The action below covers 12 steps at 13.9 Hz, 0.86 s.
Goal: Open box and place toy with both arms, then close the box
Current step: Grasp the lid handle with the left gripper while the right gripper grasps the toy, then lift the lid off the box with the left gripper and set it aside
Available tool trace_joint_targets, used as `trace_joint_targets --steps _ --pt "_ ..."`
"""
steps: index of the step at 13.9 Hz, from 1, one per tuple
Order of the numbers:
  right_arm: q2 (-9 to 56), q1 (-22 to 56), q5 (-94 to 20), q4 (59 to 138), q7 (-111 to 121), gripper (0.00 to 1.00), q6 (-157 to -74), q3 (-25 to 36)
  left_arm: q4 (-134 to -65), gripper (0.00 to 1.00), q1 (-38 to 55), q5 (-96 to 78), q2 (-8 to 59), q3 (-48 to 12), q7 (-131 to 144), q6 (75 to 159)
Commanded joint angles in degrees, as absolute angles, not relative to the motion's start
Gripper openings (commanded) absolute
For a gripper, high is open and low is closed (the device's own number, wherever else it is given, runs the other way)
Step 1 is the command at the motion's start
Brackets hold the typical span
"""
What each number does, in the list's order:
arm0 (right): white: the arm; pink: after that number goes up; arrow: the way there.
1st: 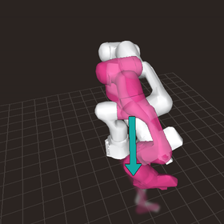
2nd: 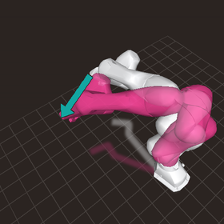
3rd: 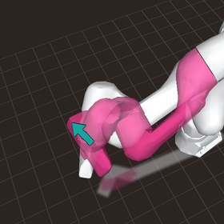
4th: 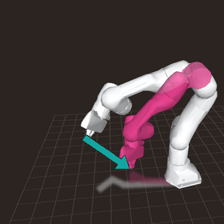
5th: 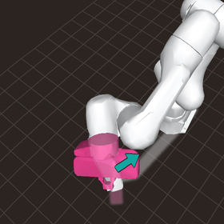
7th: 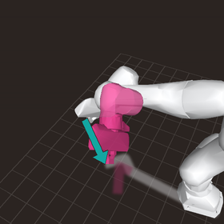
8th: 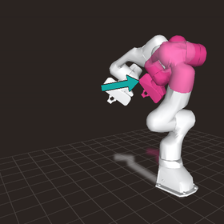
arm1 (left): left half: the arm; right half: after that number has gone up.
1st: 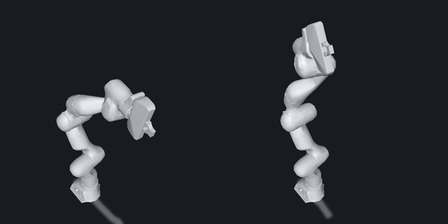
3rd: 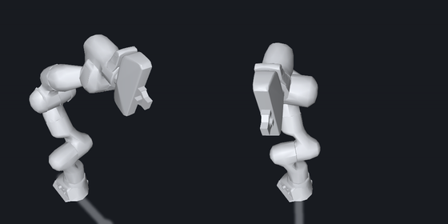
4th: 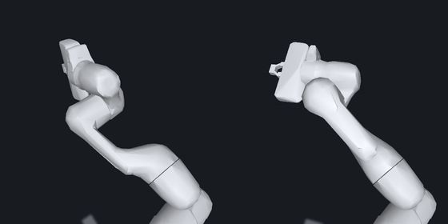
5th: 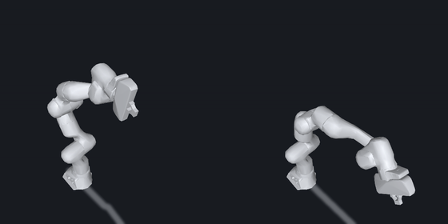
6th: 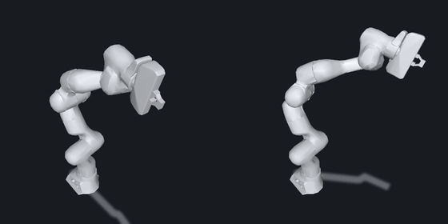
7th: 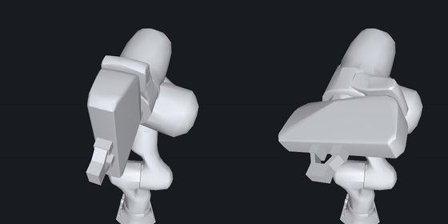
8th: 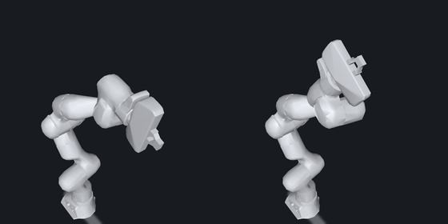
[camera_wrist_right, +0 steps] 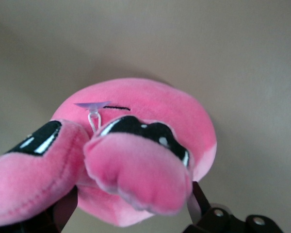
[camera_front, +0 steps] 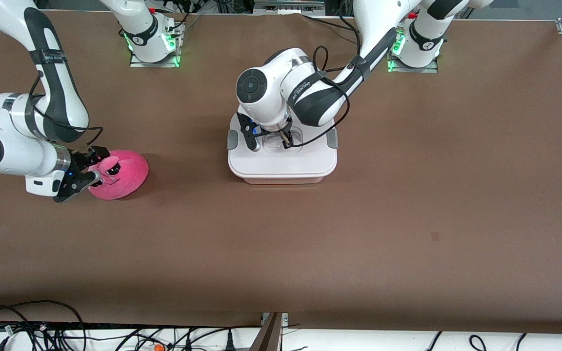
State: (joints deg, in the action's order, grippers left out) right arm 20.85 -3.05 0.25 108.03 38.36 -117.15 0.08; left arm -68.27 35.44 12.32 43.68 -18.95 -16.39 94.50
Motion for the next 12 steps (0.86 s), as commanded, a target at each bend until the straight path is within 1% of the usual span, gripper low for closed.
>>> trace_joint_targets --steps 1,3,4,5,6,7,12 --pt "22.06 -3.34 -1.05 108.28 39.29 1.00 -121.10 -1.66 -66.71 0.00 36.30 11.52 44.12 -19.07 -16.00 92.12" --pt "23.11 -3.34 -1.58 108.02 39.29 1.00 -123.30 -1.84 -66.36 0.00 36.04 11.25 43.95 -19.16 -15.91 91.41" --pt "23.29 -3.34 -2.19 107.76 39.29 0.88 -123.40 -2.54 -66.27 0.00 35.95 11.16 43.86 -19.16 -15.91 91.23" --pt "23.55 -3.34 -3.07 107.23 39.29 0.47 -123.22 -2.81 -66.27 0.00 35.69 11.08 43.51 -19.16 -16.00 91.06" --pt "23.55 -3.25 -3.16 107.23 39.20 0.21 -123.05 -3.33 -66.27 0.00 35.42 10.99 43.24 -19.33 -16.08 91.05" --pt "23.55 -3.25 -3.16 106.97 38.94 0.00 -122.70 -3.43 -66.27 0.00 35.33 10.99 43.07 -19.51 -16.08 90.97" --pt "23.55 -3.43 -6.59 106.61 38.50 0.00 -122.61 -4.22 -66.18 0.00 35.25 11.07 41.58 -19.43 -16.35 90.97"
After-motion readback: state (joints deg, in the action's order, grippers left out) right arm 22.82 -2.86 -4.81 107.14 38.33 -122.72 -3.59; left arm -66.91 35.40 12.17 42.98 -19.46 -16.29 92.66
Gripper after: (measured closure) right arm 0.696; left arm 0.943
